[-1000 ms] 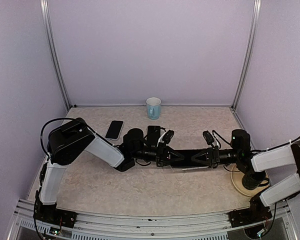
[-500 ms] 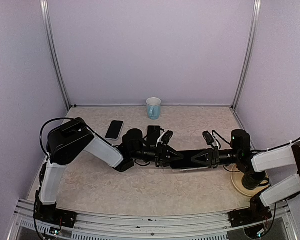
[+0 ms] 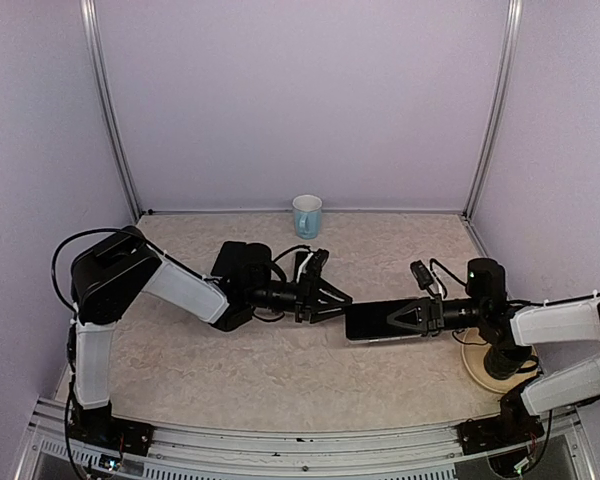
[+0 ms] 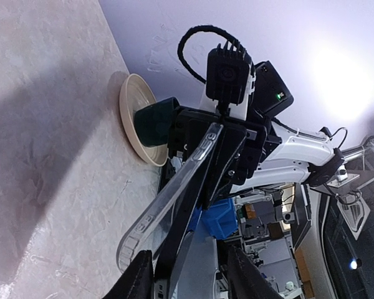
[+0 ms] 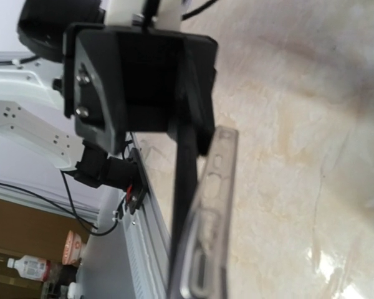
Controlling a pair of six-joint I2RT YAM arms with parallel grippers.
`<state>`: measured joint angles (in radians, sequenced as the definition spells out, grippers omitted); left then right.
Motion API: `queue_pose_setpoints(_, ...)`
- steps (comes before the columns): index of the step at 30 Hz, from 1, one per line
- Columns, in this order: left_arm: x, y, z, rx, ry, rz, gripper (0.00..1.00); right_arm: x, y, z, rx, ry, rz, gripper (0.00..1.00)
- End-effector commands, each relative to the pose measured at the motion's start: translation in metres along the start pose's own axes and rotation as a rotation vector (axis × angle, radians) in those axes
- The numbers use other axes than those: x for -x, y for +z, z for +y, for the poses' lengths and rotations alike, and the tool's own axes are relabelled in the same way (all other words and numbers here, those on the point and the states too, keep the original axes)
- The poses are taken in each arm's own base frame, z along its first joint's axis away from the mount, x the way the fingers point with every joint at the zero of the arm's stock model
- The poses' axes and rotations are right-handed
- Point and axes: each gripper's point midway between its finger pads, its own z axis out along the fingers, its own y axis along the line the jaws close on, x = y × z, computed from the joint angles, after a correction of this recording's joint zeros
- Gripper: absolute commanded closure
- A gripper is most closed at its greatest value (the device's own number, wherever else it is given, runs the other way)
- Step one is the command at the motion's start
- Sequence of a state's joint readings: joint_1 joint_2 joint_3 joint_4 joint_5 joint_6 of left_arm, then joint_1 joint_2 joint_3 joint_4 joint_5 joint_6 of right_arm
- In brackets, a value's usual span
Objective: Put the phone into the phone case
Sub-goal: Pass from the left arm to the right, then press the corner of the phone case at the bottom left corner of the phone case.
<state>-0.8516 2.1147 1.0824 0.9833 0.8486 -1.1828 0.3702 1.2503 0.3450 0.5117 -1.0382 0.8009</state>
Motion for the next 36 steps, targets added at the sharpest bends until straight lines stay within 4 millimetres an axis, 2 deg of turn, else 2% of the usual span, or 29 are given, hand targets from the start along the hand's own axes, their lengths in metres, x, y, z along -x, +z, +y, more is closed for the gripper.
queue_pose_setpoints(1, 0.009, -0.011, 0.004, 0.095, 0.074, -0.022, 0.58, 0.007, -0.004, 0.014, 0.024, -0.096, 0.001, 1.00)
queue_pose_setpoints(10, 0.010, -0.014, -0.001, 0.149, 0.136, -0.001, 0.53, 0.007, -0.006, 0.025, 0.048, -0.160, 0.020, 1.00)
queue_pose_setpoints(17, 0.004, -0.013, -0.008, 0.114, 0.145, 0.037, 0.48, 0.007, -0.006, 0.032, 0.074, -0.174, 0.021, 1.00)
queue_pose_setpoints(26, -0.008, -0.008, -0.028, 0.027, 0.165, 0.092, 0.46, 0.002, 0.000, 0.042, 0.113, -0.205, 0.045, 1.00)
queue_pose_setpoints(36, -0.022, -0.002, -0.040, -0.055, 0.149, 0.136, 0.49, -0.003, 0.008, 0.050, 0.136, -0.236, 0.069, 1.00)
